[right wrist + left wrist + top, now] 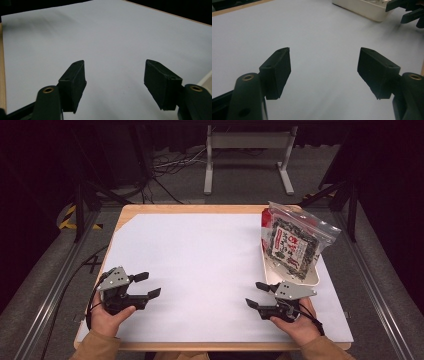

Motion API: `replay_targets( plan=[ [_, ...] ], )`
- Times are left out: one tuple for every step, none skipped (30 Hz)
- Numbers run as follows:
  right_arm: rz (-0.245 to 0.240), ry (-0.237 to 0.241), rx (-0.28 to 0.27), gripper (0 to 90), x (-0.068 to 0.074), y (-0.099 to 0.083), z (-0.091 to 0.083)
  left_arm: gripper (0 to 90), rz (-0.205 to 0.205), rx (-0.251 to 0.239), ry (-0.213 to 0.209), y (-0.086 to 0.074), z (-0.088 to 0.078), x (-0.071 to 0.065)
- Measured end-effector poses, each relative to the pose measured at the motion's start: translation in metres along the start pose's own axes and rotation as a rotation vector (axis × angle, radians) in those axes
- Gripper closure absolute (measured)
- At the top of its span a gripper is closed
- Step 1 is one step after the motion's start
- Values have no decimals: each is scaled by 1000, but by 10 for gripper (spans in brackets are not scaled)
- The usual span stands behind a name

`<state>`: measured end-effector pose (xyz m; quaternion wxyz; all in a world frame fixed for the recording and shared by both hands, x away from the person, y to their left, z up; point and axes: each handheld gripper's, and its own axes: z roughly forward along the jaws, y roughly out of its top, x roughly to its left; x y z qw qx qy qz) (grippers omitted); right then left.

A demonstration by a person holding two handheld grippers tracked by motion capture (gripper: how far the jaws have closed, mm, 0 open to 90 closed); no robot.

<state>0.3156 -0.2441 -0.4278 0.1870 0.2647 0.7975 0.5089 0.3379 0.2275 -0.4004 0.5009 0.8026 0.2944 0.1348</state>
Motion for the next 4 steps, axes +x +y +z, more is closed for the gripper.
replay_targets(
  plan=[
    [-1,0,-2,329,0,0,0,278,-7,2,-3,0,0,-1],
    [-3,1,-3,324,0,0,0,278,-2,1,1,0,0,0],
    [-4,3,-8,321,1,0,0,277,-2,0,1,0,0,-1],
    [-5,6,-13,320,1,1,0,277,-2,0,1,0,0,-1]
  ],
)
